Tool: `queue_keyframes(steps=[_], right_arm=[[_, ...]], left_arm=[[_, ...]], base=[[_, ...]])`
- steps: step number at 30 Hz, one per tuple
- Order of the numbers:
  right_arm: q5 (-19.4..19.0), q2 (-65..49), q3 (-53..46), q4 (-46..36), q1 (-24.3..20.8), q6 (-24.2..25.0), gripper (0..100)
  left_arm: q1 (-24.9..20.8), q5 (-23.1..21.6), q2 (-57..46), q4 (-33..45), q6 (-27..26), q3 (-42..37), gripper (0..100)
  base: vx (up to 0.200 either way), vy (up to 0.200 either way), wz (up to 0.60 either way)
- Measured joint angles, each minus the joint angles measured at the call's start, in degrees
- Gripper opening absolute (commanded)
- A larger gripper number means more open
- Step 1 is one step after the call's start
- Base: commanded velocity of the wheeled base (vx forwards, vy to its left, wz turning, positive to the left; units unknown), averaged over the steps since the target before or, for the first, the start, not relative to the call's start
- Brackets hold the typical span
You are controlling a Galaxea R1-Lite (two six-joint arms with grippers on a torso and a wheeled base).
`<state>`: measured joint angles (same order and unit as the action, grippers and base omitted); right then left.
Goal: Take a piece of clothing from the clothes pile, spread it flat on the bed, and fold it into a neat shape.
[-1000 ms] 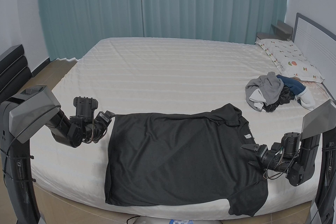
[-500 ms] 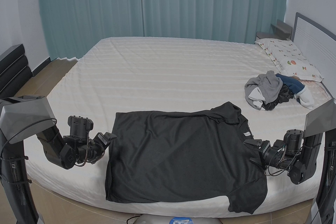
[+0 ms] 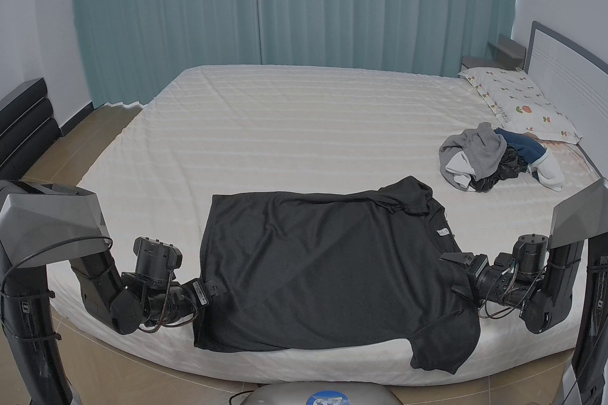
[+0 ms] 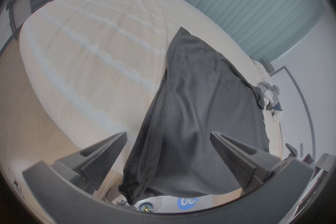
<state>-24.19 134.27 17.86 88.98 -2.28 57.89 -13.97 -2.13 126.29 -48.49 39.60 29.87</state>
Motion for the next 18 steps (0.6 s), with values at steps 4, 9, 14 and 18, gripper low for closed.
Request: queue_keyframes(steps=[4, 9, 14, 18], right_arm=[[0.1, 0.1, 0.0, 0.0, -0.1, -0.1, 100], [0.1, 0.2, 0.0, 0.0, -0.2, -0.2, 100], [0.1, 0.2, 0.0, 0.0, -0.3, -0.2, 100], [0.1, 0.2, -0.1, 0.0, -0.3, -0.2, 100]], left_arm=[[-0.6, 2.6, 0.3, 0.1, -2.0, -0.6, 100], [-0.9, 6.5, 1.7, 0.5, -5.0, -0.9, 100], [-0.4, 9.0, 2.8, 0.5, -9.9, -2.5, 100], [1.3, 11.5, 3.1, 0.6, -14.2, -4.0, 100]], base=[[0.000, 0.000, 0.00], [0.000, 0.000, 0.00], [0.000, 0.000, 0.00], [0.000, 0.000, 0.00]])
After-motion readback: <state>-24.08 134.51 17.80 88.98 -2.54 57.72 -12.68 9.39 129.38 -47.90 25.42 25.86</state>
